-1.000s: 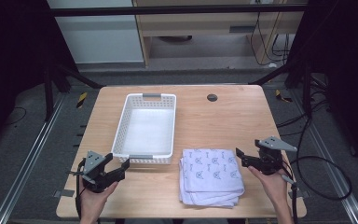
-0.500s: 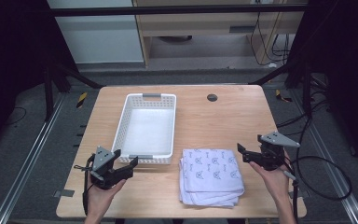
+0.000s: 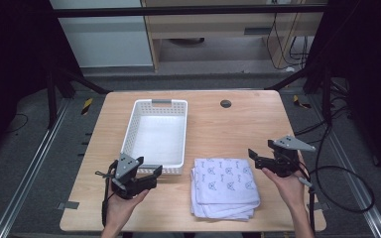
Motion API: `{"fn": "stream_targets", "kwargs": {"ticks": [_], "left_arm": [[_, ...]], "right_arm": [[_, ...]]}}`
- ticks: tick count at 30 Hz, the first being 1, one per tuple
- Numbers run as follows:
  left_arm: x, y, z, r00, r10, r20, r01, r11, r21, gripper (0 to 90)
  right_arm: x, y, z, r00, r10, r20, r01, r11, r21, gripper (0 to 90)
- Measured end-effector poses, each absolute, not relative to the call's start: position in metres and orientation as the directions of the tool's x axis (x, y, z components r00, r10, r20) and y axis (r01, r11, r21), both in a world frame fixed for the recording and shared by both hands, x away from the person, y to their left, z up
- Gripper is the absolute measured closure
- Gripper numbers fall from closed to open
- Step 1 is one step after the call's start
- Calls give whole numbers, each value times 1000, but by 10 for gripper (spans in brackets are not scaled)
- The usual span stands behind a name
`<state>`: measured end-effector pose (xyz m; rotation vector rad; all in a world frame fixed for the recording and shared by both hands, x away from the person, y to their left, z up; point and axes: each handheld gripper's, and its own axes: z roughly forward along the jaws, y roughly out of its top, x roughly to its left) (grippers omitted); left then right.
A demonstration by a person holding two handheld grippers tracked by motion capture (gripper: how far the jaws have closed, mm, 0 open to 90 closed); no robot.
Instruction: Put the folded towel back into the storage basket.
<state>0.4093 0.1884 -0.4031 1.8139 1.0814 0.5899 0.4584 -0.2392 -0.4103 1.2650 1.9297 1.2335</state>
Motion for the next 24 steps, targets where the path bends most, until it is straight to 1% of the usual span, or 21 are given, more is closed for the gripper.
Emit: {"fn": "stream_targets", "kwargs": {"ticks": [9, 12, 15, 19, 24], "left_arm": [[408, 163, -406, 540, 840, -46, 426, -226, 876, 287], [407, 155, -408, 552, 832, -49, 426, -231, 874, 295], [406, 147, -411, 564, 824, -55, 429, -235, 872, 301], [404, 134, -419, 585, 810, -42, 437, -271, 858, 306], [403, 126, -426, 596, 802, -42, 447, -288, 847, 310]], "right_arm": [[459, -237, -417, -448, 892, 69, 442, 154, 884, 244], [458, -237, -421, -461, 882, 96, 455, 143, 879, 256], [458, -237, -421, -459, 885, 82, 457, 156, 876, 260], [457, -237, -426, -458, 884, 93, 475, 156, 866, 266], [456, -238, -434, -460, 882, 100, 493, 160, 855, 272]]}}
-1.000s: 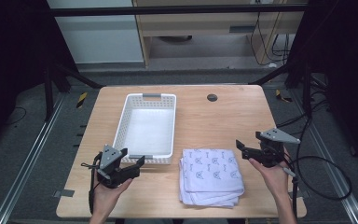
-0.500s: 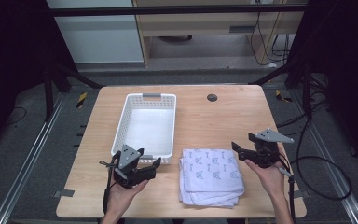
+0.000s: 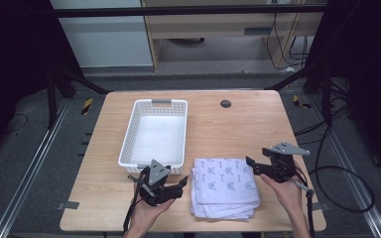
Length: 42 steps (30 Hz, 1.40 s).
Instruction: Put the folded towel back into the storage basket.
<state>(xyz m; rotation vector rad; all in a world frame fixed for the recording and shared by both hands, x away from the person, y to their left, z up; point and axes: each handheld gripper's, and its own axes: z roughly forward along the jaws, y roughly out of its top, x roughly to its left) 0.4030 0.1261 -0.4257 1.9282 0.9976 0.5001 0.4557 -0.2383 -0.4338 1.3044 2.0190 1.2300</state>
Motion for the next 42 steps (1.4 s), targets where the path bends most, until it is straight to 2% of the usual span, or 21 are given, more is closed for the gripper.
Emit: {"fn": "stream_targets", "kwargs": {"ticks": [16, 28, 42], "left_arm": [[398, 103, -454, 629, 777, -10, 473, -373, 798, 323], [403, 88, -475, 643, 766, -26, 514, -407, 755, 326], [409, 78, -492, 642, 765, -48, 548, -414, 727, 286]], "right_arm": [[460, -237, -460, -469, 879, 80, 533, 210, 820, 290], [464, -232, -474, -468, 880, 86, 568, 225, 791, 312], [467, -224, -489, -480, 873, 84, 609, 263, 748, 408]]}}
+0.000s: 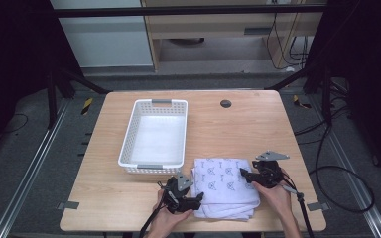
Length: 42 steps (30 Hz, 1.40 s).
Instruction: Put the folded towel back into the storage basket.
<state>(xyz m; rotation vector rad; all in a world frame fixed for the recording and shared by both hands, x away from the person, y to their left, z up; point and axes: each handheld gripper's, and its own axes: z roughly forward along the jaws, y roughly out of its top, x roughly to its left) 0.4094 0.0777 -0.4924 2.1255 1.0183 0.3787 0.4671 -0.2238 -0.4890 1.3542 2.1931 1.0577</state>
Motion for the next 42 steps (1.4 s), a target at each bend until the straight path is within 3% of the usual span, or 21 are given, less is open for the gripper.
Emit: {"fn": "stream_targets", "kwargs": {"ticks": [12, 22, 33, 42], "left_arm": [[415, 74, -499, 638, 763, -109, 591, -393, 705, 276], [411, 71, -500, 647, 755, -105, 578, -396, 714, 361], [408, 69, -497, 646, 742, -177, 608, -361, 707, 657], [406, 70, -493, 652, 738, -176, 588, -344, 732, 741]], "right_arm": [[471, -222, -494, -481, 869, 116, 643, 259, 721, 458], [472, -223, -497, -471, 863, 185, 676, 218, 704, 563], [470, -219, -495, -467, 858, 213, 686, 200, 699, 716], [470, -220, -489, -467, 857, 220, 692, 198, 694, 760]]}}
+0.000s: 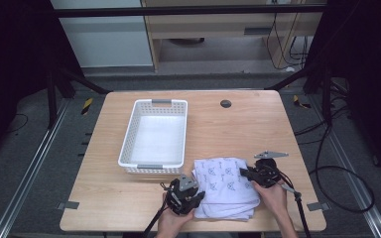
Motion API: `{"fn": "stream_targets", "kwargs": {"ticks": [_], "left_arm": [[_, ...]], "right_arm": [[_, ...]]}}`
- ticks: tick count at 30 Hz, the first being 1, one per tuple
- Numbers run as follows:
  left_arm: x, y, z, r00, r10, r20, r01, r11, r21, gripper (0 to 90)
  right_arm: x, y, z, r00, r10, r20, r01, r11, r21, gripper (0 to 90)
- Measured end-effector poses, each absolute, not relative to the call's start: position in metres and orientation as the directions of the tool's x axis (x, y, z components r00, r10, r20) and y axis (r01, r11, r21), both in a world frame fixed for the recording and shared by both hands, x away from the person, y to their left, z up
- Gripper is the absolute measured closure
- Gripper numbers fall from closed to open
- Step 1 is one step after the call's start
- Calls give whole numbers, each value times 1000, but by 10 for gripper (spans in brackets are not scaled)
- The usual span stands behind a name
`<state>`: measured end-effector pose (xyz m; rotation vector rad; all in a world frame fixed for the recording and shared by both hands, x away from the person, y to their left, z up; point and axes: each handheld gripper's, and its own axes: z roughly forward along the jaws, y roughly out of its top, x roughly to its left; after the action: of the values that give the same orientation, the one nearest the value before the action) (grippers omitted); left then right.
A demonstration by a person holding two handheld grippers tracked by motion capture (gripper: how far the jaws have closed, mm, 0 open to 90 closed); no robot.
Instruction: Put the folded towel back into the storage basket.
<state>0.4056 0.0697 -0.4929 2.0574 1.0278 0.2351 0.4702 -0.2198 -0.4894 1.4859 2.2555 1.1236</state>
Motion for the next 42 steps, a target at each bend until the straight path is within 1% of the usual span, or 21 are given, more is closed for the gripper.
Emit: {"fn": "stream_targets", "kwargs": {"ticks": [6, 12, 20, 37, 42], "left_arm": [[404, 72, -483, 664, 727, -178, 570, -337, 750, 746], [401, 76, -470, 676, 717, -172, 544, -328, 772, 747], [399, 83, -454, 685, 707, -173, 518, -306, 799, 750], [393, 86, -433, 697, 704, -139, 466, -296, 834, 750], [392, 89, -426, 698, 702, -142, 456, -282, 844, 749]], "right_arm": [[462, -222, -475, -493, 844, 212, 655, 199, 729, 764], [457, -222, -466, -501, 838, 214, 640, 193, 744, 764], [448, -223, -448, -528, 826, 195, 583, 185, 791, 769], [439, -220, -430, -540, 827, 157, 513, 176, 840, 765], [437, -220, -424, -545, 825, 152, 489, 166, 856, 765]]}}
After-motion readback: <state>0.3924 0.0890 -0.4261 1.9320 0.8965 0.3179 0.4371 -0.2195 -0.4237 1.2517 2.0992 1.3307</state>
